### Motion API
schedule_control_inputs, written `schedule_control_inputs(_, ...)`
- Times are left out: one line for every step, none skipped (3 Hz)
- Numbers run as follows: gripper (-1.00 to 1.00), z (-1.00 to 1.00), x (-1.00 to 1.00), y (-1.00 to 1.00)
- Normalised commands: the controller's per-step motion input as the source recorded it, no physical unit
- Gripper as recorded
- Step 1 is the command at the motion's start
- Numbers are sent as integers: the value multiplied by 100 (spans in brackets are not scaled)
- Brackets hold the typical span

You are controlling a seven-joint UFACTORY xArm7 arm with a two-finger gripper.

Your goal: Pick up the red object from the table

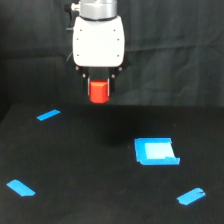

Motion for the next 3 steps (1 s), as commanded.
schedule_control_inputs(-99,41,-4,-7)
schedule_control_inputs(-99,21,-2,-4)
schedule_control_inputs(-98,15,1,1)
